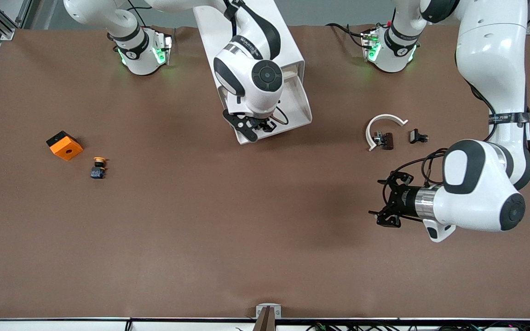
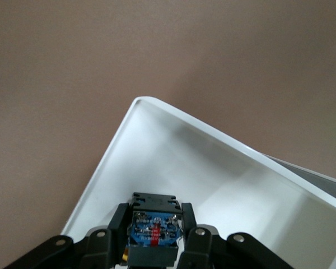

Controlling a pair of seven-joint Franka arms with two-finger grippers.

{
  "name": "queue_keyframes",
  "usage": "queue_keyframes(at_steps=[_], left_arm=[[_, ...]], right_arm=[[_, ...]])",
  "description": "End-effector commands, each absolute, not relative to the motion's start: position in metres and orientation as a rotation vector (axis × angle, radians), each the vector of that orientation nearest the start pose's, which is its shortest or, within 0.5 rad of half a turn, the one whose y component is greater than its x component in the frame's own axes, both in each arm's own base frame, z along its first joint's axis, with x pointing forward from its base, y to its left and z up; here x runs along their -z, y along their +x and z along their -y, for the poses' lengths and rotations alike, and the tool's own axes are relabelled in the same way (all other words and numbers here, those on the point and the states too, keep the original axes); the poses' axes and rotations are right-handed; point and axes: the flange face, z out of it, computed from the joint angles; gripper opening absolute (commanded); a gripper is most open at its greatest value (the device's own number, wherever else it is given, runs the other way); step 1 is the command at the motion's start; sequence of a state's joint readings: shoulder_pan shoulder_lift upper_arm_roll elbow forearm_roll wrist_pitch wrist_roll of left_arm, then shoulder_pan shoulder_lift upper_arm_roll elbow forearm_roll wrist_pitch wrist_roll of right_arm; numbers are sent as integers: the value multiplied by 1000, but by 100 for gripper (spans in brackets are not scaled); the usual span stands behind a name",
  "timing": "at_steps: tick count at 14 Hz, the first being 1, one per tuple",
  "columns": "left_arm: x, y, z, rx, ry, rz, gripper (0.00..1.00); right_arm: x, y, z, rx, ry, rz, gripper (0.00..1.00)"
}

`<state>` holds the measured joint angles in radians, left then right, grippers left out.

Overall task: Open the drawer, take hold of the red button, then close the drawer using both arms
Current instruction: 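Lift the red button out with the right gripper while the left gripper withdraws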

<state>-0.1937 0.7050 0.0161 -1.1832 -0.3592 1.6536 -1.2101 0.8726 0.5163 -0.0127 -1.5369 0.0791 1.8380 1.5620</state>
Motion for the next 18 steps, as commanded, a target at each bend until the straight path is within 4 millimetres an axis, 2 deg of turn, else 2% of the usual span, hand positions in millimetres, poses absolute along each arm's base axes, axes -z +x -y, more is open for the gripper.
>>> queue_keyframes(at_steps=[1, 2, 4, 5, 7, 8, 9, 11, 12, 14, 16, 18], left_arm=[[-385, 692, 193, -416, -2893, 1326, 100], [-395, 691, 199, -331, -2949, 1245, 100], [-387, 680, 221, -311, -3004, 1086, 100], [-381, 670, 238, -332, -3029, 1031, 100], [-382, 650, 251, -293, -3073, 948, 100], [-381, 640, 253, -274, -3098, 909, 100], [-380, 632, 254, -268, -3115, 887, 100], [-372, 614, 278, -304, -3157, 763, 100], [-367, 604, 299, -336, -3176, 708, 100], [-347, 578, 333, -396, -3183, 611, 100], [-345, 565, 347, -414, -3185, 562, 100], [-339, 557, 359, -418, -3196, 533, 100]], right_arm=[[-365, 448, -508, -248, -3056, -1181, 24], [-379, 459, -500, -268, -3056, -1209, 24], [-409, 482, -479, -329, -3067, -1190, 24], [-423, 495, -460, -415, -3065, -1143, 25], [-443, 524, -415, -526, -3087, -994, 25], [-450, 531, -398, -548, -3110, -891, 25], [-466, 537, -379, -534, -3125, -765, 25], [-473, 556, -329, -581, -3132, -610, 25], [-476, 566, -300, -586, -3131, -518, 25], [-467, 580, -249, -559, -3203, -289, 25], [-457, 595, -199, -505, -3225, -142, 25], [-436, 602, -156, -425, -3238, -5, 25]])
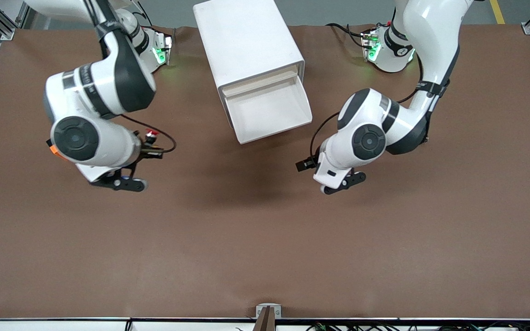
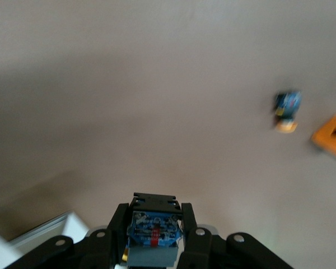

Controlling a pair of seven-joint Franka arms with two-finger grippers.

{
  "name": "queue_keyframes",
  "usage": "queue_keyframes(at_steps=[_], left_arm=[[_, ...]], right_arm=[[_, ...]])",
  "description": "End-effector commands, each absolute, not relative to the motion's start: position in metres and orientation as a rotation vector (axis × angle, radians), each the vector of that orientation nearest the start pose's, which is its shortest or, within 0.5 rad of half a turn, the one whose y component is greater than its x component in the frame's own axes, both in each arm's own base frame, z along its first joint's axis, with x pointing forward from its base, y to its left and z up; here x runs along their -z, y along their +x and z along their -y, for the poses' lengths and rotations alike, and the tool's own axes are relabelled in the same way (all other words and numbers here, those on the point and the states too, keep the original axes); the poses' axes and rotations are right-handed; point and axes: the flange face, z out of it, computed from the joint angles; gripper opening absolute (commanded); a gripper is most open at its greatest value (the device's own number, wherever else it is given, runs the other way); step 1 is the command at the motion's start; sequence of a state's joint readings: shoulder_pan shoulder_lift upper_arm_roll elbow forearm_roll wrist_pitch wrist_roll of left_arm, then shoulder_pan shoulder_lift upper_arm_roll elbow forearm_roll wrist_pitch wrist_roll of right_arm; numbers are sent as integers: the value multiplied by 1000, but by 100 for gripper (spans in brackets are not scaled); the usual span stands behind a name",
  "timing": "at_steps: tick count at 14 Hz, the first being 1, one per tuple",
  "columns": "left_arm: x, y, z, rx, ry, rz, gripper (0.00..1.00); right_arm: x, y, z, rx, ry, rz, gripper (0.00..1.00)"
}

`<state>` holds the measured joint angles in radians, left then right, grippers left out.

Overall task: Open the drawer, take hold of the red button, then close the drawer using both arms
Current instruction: 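Push the drawer shut with the left gripper while the right gripper holds the button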

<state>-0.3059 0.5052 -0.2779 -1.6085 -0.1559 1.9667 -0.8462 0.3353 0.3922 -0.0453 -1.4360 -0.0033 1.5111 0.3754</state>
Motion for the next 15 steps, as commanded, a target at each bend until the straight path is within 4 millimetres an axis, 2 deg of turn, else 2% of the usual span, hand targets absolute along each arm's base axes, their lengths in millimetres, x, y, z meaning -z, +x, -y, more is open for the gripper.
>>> queue_keyframes(at_steps=[1, 2, 4, 6, 7, 9, 10, 13, 15], left_arm=[[-329, 547, 370, -404, -3206, 511, 100], [-318, 544, 374, -369, -3226, 516, 100], [-298, 523, 402, -340, -3255, 466, 100], [-292, 504, 414, -363, -3240, 428, 100], [-288, 486, 423, -389, -3228, 401, 100], [-283, 467, 433, -427, -3214, 359, 100], [-283, 457, 441, -447, -3217, 331, 100], [-280, 422, 463, -525, -3191, 298, 100], [-285, 408, 472, -565, -3175, 269, 100]], right_arm=[[-423, 604, -136, -388, -3244, 57, 25], [-406, 606, -115, -354, -3241, 120, 25], [-373, 609, -78, -287, -3223, 183, 25], [-333, 603, -52, -213, -3242, 177, 25], [-314, 598, -43, -166, -3249, 178, 25], [-287, 590, -25, -70, -3251, 161, 26], [-273, 588, -18, -80, -3257, 158, 26], [-247, 586, -1, -138, -3292, 192, 26], [-230, 574, 3, -119, -3283, 191, 26]])
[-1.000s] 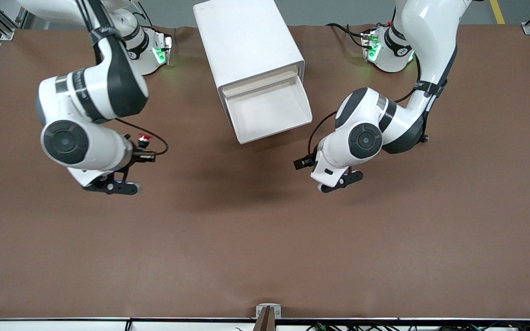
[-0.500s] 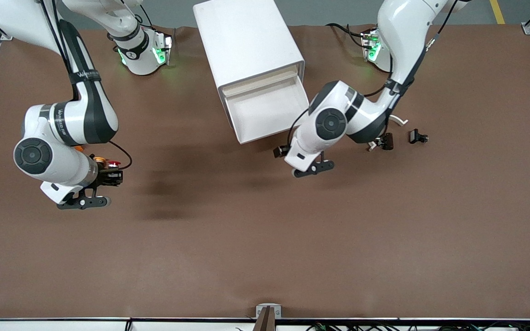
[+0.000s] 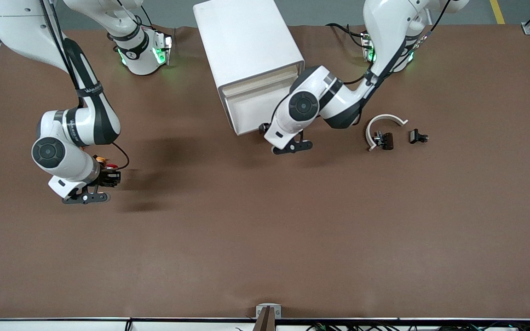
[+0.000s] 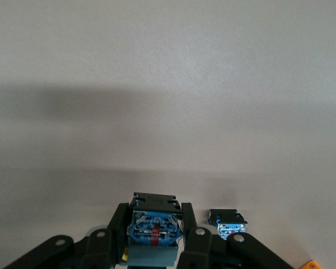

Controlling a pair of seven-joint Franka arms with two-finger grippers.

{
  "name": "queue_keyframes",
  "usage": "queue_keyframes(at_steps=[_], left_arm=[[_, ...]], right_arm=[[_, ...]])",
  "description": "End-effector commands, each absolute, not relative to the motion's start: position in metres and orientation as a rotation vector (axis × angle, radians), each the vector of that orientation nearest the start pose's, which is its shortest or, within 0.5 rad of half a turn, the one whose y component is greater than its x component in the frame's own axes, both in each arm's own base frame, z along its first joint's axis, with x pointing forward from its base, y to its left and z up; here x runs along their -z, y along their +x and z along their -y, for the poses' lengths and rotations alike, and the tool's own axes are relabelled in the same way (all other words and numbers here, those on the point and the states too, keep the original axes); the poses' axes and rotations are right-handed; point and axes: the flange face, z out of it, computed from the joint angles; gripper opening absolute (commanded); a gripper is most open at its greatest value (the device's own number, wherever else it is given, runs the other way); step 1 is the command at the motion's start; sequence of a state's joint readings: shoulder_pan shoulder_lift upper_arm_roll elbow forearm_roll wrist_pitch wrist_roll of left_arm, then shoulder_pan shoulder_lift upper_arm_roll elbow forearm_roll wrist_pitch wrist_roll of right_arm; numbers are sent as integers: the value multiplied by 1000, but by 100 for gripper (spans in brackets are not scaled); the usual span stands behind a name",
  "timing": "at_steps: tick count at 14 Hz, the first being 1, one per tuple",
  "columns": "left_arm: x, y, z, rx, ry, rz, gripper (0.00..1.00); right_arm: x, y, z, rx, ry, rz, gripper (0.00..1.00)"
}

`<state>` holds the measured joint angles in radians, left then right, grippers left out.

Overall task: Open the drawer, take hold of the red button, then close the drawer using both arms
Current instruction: 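Push the drawer shut with the left gripper while the right gripper holds the button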

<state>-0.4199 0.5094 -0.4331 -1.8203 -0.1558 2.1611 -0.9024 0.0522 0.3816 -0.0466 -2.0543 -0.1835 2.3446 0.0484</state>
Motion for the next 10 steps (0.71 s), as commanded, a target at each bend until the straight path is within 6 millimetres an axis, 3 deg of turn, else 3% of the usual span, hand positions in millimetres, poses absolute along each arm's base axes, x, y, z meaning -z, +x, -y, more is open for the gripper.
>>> queue_keyframes(at_steps=[1, 5, 10], left_arm=[[-283, 399, 477, -636, -3171, 283, 100], [-279, 366, 496, -763, -3145, 274, 100], [-276, 343, 505, -870, -3125, 300, 100]], right_arm=[[-222, 569, 2, -87, -3277, 202, 26], [-204, 550, 4, -112, -3267, 202, 28], [-200, 546, 11, -130, -3265, 203, 29]])
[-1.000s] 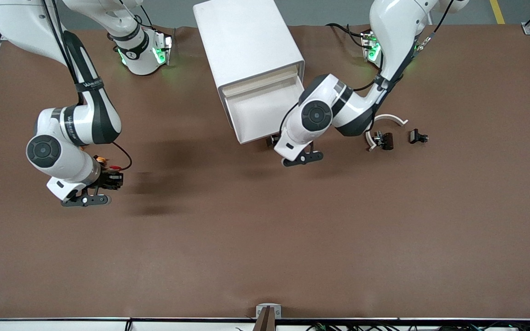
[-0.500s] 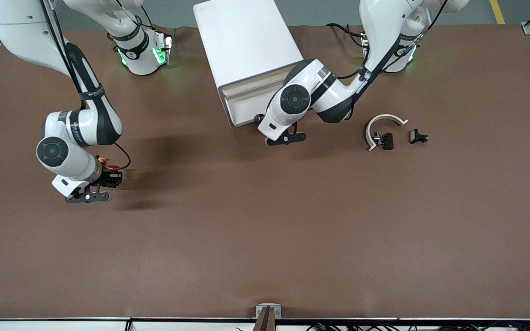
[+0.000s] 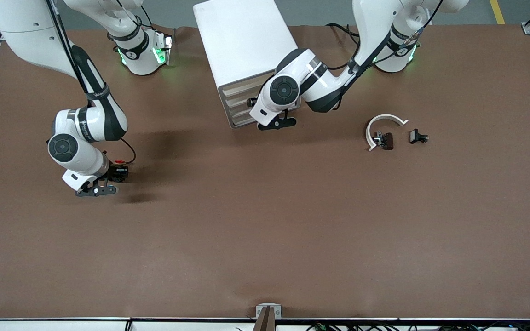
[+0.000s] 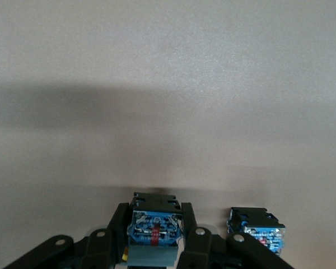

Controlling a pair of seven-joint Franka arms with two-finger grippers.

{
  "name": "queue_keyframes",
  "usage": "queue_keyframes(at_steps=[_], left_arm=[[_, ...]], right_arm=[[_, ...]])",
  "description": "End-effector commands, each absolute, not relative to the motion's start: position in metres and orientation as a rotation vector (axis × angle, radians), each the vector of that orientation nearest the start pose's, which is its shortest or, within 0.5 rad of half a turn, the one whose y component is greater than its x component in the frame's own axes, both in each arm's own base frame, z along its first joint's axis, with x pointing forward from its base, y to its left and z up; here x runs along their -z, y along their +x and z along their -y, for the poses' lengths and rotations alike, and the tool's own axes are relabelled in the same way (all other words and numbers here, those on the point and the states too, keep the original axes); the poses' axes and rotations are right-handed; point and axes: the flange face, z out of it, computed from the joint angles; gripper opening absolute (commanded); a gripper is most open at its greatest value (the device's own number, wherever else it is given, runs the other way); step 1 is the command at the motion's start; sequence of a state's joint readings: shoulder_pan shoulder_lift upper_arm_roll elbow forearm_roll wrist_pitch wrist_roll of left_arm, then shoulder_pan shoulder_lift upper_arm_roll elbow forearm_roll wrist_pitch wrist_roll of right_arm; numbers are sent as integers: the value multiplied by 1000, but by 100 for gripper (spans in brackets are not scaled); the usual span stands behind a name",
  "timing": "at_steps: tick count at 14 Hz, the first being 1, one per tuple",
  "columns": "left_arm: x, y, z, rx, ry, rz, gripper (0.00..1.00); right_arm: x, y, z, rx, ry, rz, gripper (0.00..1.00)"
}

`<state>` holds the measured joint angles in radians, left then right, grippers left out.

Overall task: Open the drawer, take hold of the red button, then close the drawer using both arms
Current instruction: 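Push the drawer shut with the left gripper while the right gripper holds the button, then set the red button beside the orange box while the left gripper withdraws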

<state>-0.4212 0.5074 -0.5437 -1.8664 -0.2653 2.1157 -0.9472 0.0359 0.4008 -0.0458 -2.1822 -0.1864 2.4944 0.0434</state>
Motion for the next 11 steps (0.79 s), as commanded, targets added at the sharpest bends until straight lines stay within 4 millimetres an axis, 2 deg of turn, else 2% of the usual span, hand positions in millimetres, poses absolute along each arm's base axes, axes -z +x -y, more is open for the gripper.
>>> queue_keyframes(at_steps=[1, 2, 4, 5, 6, 7, 9, 11], left_arm=[[-277, 340, 508, -878, -3126, 292, 100], [-277, 341, 508, -879, -3127, 294, 100], [-281, 360, 498, -868, -3143, 345, 100], [-287, 387, 485, -851, -3168, 401, 100], [-297, 416, 470, -820, -3194, 467, 100], [-307, 441, 454, -791, -3215, 525, 100], [-330, 497, 414, -702, -3252, 645, 100], [-362, 548, 367, -598, -3251, 707, 100]], right_arm=[[-200, 546, 11, -130, -3265, 203, 31], [-201, 547, 11, -127, -3265, 202, 32], [-201, 547, 11, -125, -3266, 200, 38], [-201, 547, 11, -130, -3266, 202, 60], [-202, 547, 10, -129, -3266, 204, 91], [-204, 547, 9, -132, -3267, 203, 100], [-211, 550, 4, -115, -3267, 208, 100], [-234, 553, -3, -77, -3272, 208, 100]])
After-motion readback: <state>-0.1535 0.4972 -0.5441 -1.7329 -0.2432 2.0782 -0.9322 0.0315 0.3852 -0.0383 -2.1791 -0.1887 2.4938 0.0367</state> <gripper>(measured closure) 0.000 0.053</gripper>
